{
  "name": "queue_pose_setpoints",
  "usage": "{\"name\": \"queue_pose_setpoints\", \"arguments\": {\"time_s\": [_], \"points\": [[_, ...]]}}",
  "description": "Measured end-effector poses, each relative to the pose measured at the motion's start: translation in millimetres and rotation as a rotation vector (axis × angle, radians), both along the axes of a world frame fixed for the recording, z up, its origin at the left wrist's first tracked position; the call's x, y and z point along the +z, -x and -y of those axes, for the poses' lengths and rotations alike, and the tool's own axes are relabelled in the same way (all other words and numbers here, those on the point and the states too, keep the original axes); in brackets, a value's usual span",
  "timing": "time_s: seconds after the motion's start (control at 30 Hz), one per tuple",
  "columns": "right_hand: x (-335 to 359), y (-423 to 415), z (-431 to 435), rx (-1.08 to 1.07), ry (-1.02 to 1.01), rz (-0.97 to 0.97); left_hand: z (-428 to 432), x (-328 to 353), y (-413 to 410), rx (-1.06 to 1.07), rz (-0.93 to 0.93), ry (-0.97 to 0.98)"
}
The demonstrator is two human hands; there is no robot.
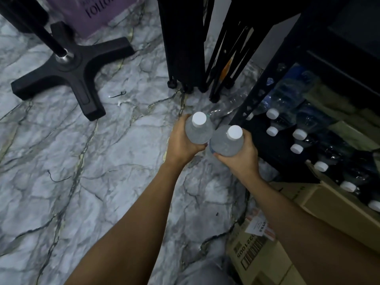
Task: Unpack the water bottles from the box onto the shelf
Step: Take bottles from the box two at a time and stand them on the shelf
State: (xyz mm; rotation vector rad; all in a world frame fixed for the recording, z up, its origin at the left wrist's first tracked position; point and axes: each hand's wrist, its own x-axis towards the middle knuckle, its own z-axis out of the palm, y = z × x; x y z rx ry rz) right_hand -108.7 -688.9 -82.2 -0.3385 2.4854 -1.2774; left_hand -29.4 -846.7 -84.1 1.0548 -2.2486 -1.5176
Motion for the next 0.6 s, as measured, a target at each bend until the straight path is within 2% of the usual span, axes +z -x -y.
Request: {"name": "queue_pose_setpoints", "arguments": {"time_s": [0.13, 0.27, 0.4, 0.6], "points": [[18, -4, -2, 0.017, 0.007, 0.003, -5, 14, -5, 0.013, 0.026, 0.029], [58, -9, -19, 0.011, 0.060, -0.008, -14, 53, -17, -0.031, 0.046, 0.158], [126, -18, -46, -0.016, 0.162, -0.042, -32, 127, -26, -0.069, 0.021, 0.269], [265, -26, -101, -0.079, 0.281, -0.191, -79, 266, -29, -0.064, -0.134, 0.317]]}}
